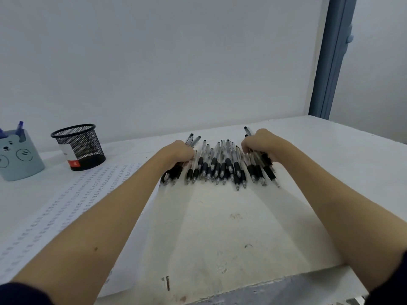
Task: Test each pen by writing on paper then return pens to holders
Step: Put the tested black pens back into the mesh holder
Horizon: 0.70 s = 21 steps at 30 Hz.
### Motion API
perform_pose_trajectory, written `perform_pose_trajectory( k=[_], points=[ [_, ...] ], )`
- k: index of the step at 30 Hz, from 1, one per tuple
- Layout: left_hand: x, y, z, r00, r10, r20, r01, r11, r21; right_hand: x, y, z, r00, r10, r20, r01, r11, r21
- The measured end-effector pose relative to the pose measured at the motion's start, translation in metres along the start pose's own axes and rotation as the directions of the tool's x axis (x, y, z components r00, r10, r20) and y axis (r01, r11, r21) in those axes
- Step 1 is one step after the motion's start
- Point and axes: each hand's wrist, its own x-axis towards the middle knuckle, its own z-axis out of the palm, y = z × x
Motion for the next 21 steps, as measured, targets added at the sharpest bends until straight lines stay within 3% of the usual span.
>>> perform_pose_trajectory(
  k=[7, 10, 13, 15, 18, 21],
  points=[
    [0.009, -0.006, 0.002, 0.990, 0.026, -0.142, -0.031, 0.999, -0.030, -0.006, 0.007, -0.022, 0.998, 0.006, 0.066, -0.037, 0.877, 0.479],
    [0.011, -0.007, 0.003, 0.992, 0.044, -0.116, -0.037, 0.997, 0.063, -0.008, 0.003, -0.027, 0.998, -0.063, -0.020, 0.061, 0.775, 0.629],
    [0.012, -0.005, 0.001, 0.992, 0.049, -0.114, -0.034, 0.991, 0.132, -0.007, -0.001, -0.033, 0.940, -0.180, -0.289, 0.315, 0.780, 0.540],
    [0.012, -0.004, 0.001, 0.992, 0.054, -0.112, -0.032, 0.981, 0.190, -0.008, 0.002, -0.035, 0.889, -0.249, -0.383, 0.412, 0.801, 0.435],
    [0.010, -0.002, 0.001, 0.993, 0.052, -0.107, -0.024, 0.967, 0.254, -0.010, 0.011, -0.032, 0.887, -0.261, -0.381, 0.409, 0.827, 0.386],
    [0.009, -0.001, 0.001, 0.992, 0.058, -0.108, -0.028, 0.964, 0.263, -0.010, 0.017, -0.029, 0.901, -0.183, -0.394, 0.362, 0.818, 0.447]
  ],
)
